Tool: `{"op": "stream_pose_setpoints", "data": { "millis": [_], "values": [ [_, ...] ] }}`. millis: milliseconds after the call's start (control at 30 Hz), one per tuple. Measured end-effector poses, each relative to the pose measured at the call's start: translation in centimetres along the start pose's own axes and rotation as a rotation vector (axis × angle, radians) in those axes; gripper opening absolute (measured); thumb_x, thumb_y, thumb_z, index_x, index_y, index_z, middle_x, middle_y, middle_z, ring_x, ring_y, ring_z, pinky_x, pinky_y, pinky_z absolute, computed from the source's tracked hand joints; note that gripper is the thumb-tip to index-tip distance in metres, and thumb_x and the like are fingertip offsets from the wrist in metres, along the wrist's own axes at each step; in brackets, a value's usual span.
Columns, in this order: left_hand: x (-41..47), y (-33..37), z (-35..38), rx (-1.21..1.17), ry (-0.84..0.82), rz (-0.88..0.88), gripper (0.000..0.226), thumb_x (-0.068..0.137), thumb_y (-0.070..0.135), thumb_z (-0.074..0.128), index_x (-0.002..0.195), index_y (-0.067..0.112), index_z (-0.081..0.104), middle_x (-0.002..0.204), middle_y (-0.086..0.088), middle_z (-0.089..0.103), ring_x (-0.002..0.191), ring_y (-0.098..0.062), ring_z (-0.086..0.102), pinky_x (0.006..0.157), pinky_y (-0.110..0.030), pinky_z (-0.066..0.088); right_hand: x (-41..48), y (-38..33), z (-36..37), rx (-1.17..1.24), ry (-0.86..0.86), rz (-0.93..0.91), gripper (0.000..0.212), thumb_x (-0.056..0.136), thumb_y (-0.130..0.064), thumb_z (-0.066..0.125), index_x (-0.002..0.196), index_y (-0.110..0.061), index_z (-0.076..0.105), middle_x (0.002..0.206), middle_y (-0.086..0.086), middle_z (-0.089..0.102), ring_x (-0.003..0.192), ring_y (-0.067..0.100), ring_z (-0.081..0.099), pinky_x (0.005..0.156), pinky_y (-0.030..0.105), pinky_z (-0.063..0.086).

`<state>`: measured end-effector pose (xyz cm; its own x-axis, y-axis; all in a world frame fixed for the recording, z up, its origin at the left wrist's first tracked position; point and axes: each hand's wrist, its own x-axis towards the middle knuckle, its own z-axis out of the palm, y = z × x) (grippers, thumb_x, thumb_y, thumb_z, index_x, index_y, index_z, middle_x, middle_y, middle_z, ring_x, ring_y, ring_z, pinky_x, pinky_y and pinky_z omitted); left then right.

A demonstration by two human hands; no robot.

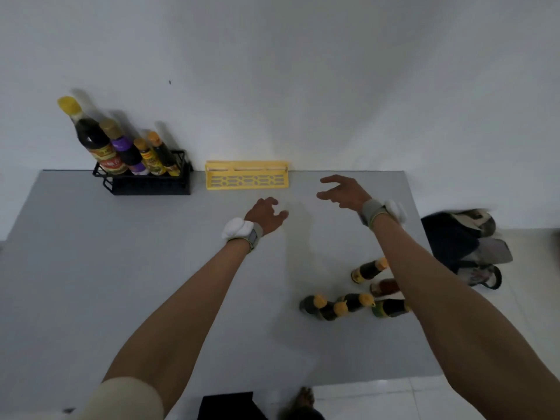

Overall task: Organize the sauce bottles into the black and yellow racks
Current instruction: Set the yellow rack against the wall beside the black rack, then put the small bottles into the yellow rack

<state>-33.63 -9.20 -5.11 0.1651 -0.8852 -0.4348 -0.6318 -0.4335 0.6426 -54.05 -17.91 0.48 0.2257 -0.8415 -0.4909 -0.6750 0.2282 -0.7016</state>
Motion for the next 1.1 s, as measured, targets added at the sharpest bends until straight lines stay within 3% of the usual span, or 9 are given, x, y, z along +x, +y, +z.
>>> {"op": "stream_pose_setpoints", "data": {
  "millis": [200,400,533,600,667,800,867,967,1100],
  "values": [
    [-6.7,3.1,2.4,-0.046,0.062,0.015,0.038,0.087,0.038,0.066,0.118,0.017,0.064,0.115,-0.008,0.070,0.113,-0.025,0.062,0.101,-0.034,0.049,-6.4,1.8,-2.1,-0.089,-0.087,-0.092,0.047,0.079,-0.029,0.077,0.124,-0.024,0.062,0.117,0.014,0.069,0.092,0.020,0.058,0.077,0.031,0.046],
    [-13.0,4.4,5.1,-0.061,-0.081,0.024,0.033,0.085,0.009,0.059,0.117,0.012,0.069,0.096,-0.014,0.069,0.082,-0.023,0.059,0.063,-0.029,0.051,-11.8,4.9,-1.1,-0.278,-0.221,-0.143,0.047,0.079,-0.030,0.077,0.123,-0.021,0.063,0.118,0.012,0.069,0.109,0.028,0.062,0.090,0.041,0.052],
    [-16.3,4.7,6.9,0.006,-0.211,-0.035,0.042,0.083,0.006,0.057,0.123,0.018,0.066,0.100,-0.009,0.066,0.096,-0.021,0.060,0.088,-0.038,0.055,-14.1,6.9,0.3,-0.350,-0.273,-0.151,0.045,0.076,-0.025,0.080,0.118,-0.017,0.067,0.121,0.009,0.068,0.105,0.021,0.061,0.076,0.025,0.053],
    [-17.0,4.7,7.4,0.041,-0.248,-0.057,0.046,0.082,0.007,0.059,0.125,0.021,0.064,0.113,-0.009,0.066,0.108,-0.023,0.060,0.093,-0.038,0.053,-14.5,7.2,0.9,-0.392,-0.287,-0.154,0.044,0.075,-0.025,0.081,0.116,-0.016,0.069,0.125,0.007,0.066,0.116,0.021,0.058,0.094,0.028,0.049],
    [-17.6,4.7,8.1,0.090,-0.260,-0.052,0.047,0.081,0.009,0.061,0.126,0.025,0.064,0.122,-0.008,0.065,0.117,-0.024,0.059,0.092,-0.035,0.053,-15.2,7.4,1.4,-0.463,-0.314,-0.158,0.044,0.074,-0.027,0.081,0.116,-0.017,0.069,0.131,0.003,0.061,0.125,0.021,0.053,0.101,0.029,0.041],
    [-18.7,4.1,9.8,0.213,-0.211,0.000,0.046,0.078,0.012,0.069,0.121,0.026,0.067,0.123,-0.006,0.066,0.114,-0.025,0.062,0.089,-0.032,0.052,-16.9,8.1,2.9,-0.608,-0.391,-0.127,0.049,0.073,-0.029,0.081,0.119,-0.021,0.067,0.136,0.001,0.056,0.128,0.025,0.051,0.105,0.035,0.043],
    [-19.0,3.8,10.3,0.240,-0.137,0.038,0.040,0.077,0.016,0.071,0.116,0.025,0.070,0.122,-0.005,0.066,0.111,-0.024,0.063,0.091,-0.032,0.051,-17.5,8.4,3.5,-0.663,-0.410,-0.130,0.051,0.073,-0.027,0.081,0.121,-0.021,0.066,0.133,0.001,0.057,0.121,0.018,0.055,0.094,0.028,0.047],
    [-19.2,3.5,11.0,0.268,-0.035,0.092,0.030,0.078,0.019,0.070,0.107,0.025,0.072,0.118,-0.004,0.069,0.106,-0.024,0.066,0.087,-0.030,0.052,-17.8,9.2,4.1,-0.707,-0.396,-0.143,0.049,0.073,-0.022,0.080,0.120,-0.021,0.067,0.124,0.001,0.059,0.084,0.005,0.065,0.061,0.016,0.049],
    [-19.4,3.1,11.5,0.340,0.024,0.146,0.029,0.079,0.021,0.069,0.107,0.025,0.072,0.119,-0.002,0.068,0.106,-0.023,0.065,0.086,-0.030,0.052,-17.7,10.3,5.0,-0.763,-0.314,-0.172,0.044,0.070,-0.020,0.080,0.113,-0.023,0.068,0.123,0.004,0.063,0.107,0.025,0.063,0.082,0.030,0.051]
  ]
}}
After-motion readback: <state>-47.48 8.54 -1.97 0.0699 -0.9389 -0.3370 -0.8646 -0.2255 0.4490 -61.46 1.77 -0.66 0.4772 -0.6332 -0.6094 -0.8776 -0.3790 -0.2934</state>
